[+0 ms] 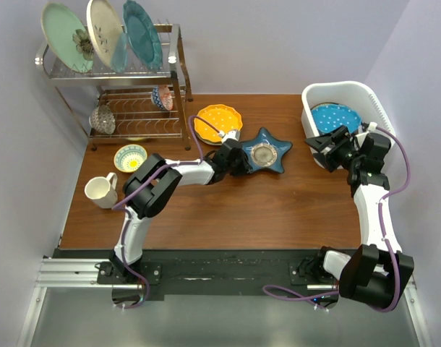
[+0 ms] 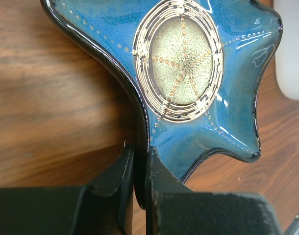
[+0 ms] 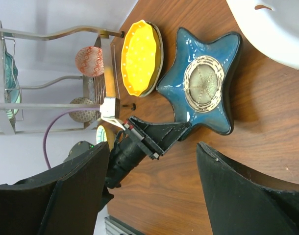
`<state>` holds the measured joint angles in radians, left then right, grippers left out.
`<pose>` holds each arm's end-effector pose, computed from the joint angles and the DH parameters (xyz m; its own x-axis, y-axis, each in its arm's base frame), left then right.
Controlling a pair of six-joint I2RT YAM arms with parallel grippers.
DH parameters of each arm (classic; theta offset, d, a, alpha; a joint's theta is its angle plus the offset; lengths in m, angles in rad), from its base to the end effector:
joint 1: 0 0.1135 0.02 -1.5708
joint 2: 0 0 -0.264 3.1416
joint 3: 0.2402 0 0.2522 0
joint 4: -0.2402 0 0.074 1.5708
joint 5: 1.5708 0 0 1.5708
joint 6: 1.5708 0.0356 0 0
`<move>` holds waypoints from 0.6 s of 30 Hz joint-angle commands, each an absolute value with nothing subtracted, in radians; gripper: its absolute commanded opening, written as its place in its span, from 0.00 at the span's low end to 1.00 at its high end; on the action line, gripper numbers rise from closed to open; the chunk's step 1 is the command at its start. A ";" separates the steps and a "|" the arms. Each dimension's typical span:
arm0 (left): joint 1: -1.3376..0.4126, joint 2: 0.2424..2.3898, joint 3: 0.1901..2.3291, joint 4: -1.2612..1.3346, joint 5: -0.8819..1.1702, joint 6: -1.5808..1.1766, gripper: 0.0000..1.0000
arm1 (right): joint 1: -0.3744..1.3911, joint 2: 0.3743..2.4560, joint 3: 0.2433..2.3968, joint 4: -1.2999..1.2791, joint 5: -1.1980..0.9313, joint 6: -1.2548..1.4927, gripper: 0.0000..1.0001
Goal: Place the plates into the plastic bin on the countertop
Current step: Pick up the plate at the center of the board.
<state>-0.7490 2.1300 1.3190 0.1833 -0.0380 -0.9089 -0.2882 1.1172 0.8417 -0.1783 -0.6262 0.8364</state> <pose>0.3385 -0.3129 0.1367 -0.7833 -0.3480 -0.5151 0.0651 0.7781 -0.6248 0.2445 -0.0507 0.2968 -0.4856 0.7712 -0.4116 0.1279 0.5284 0.8393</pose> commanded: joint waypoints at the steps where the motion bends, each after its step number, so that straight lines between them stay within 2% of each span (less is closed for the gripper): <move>1: -0.750 2.042 1.295 0.215 -0.069 -0.900 0.00 | -0.287 1.124 0.831 -0.132 -0.664 0.834 0.75; 18: -0.752 1.844 1.200 0.261 -0.038 -0.865 0.00 | -0.287 1.127 0.813 -0.126 -0.666 0.831 0.79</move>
<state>-0.7490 1.9812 1.1915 0.0944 -0.0517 -0.8780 -0.2882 1.1255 0.8238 -0.1638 -0.6426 0.8360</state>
